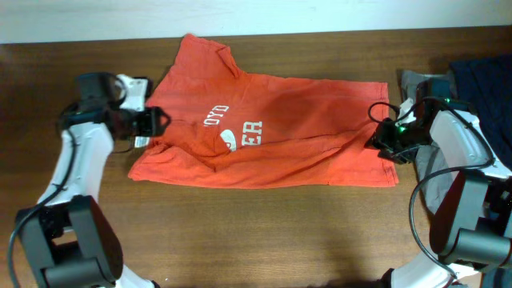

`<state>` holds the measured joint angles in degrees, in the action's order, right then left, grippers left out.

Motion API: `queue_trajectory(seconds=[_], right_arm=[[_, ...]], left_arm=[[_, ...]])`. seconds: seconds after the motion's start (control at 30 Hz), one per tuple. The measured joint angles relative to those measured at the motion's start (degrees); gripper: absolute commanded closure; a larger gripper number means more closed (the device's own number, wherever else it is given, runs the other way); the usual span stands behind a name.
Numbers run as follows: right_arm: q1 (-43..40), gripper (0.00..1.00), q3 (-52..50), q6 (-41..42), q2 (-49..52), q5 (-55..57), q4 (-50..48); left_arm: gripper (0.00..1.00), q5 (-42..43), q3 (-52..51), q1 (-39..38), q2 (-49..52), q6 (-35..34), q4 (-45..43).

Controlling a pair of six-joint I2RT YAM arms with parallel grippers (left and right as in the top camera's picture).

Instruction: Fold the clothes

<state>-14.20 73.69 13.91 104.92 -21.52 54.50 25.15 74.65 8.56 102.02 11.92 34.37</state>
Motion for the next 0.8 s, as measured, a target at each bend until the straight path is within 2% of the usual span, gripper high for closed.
queue_trajectory(seconds=[0.17,0.2,0.27,0.43,0.63,0.8], right_arm=[[0.00,0.53,-0.02,-0.85,0.00,0.02,2.03],[0.00,0.52,-0.02,-1.05,0.02,0.02,2.49],[0.00,0.53,0.00,-1.55,0.00,0.02,2.99],[0.00,0.53,0.00,-2.56,0.00,0.02,4.74],[0.00,0.53,0.00,-3.41,0.00,0.02,5.09],[0.00,0.53,0.00,-3.65,0.00,0.02,5.09]], left_arm=[[0.48,-5.05,0.22,-7.78,3.52,1.46,-3.52],[0.53,-6.69,0.22,-9.05,4.35,1.62,-3.96],[0.54,-10.73,0.20,-10.73,5.73,1.44,-4.28],[0.50,-19.89,0.22,-9.42,6.80,-4.35,-5.55],[0.51,-17.44,0.24,-2.62,7.32,-9.29,-7.06],[0.52,-12.07,0.26,0.74,11.76,-10.99,-8.72]])
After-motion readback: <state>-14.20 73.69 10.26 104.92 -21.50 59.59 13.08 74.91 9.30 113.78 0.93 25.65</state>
